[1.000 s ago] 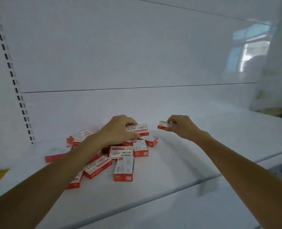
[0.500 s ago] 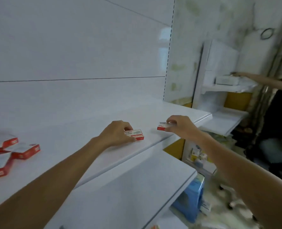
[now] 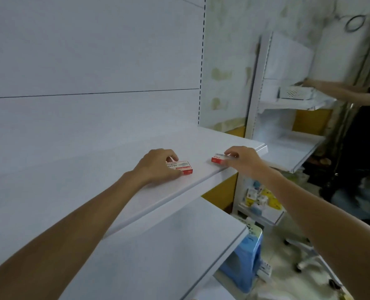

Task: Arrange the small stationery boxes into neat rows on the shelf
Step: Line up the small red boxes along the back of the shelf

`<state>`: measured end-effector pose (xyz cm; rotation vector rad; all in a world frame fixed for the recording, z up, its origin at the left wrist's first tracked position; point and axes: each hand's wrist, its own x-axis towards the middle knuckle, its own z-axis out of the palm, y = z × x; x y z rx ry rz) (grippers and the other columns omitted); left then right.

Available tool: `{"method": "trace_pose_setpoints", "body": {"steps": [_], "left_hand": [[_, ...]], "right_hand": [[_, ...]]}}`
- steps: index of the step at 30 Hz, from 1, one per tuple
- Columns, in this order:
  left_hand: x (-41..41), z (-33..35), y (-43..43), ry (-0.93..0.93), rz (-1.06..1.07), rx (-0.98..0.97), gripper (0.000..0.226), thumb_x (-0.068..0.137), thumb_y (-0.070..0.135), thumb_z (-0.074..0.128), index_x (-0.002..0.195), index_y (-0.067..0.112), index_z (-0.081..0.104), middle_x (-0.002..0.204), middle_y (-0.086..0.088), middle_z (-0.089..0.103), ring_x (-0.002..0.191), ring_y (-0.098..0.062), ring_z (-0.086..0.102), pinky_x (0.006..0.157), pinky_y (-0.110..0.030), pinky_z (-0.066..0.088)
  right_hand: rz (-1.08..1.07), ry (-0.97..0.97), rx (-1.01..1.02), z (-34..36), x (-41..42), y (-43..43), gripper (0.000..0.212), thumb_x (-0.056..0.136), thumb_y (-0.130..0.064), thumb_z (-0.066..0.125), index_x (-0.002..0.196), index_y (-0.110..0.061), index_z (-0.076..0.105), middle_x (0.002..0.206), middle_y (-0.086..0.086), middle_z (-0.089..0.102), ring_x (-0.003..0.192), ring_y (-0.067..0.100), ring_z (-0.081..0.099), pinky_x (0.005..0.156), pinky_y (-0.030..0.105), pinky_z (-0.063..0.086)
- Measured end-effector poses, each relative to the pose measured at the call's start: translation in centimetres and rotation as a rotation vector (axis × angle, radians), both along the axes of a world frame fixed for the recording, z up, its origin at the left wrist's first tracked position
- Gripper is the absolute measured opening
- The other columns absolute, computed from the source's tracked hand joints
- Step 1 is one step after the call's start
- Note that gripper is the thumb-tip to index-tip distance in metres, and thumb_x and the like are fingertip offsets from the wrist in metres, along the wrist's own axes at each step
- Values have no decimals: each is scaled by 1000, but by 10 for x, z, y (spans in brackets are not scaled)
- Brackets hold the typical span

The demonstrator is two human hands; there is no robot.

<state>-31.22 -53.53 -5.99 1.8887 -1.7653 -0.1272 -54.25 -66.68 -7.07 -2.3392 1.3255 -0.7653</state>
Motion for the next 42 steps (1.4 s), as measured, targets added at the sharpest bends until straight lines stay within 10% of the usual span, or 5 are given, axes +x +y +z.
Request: {"method": "trace_pose_setpoints", "body": {"steps": [15, 42], "left_hand": [[67, 46, -155, -1, 87, 2, 32, 68, 42, 73, 94, 26, 62, 94, 6, 59, 85, -13, 55, 70, -24, 42], [64, -1, -300, 1, 549, 10, 31, 71, 34, 73, 98, 22, 64, 98, 5, 61, 91, -14, 56, 80, -28, 45]], "right_hand": [[34, 34, -52, 40, 71, -179, 30, 81, -30, 66, 106, -12, 65, 99, 2, 62, 81, 15, 52, 59, 20, 37], [739, 190, -110, 7, 177, -368, 26, 81, -30, 64, 105, -24, 69, 104, -4, 67, 101, 15, 58, 78, 19, 37]]}}
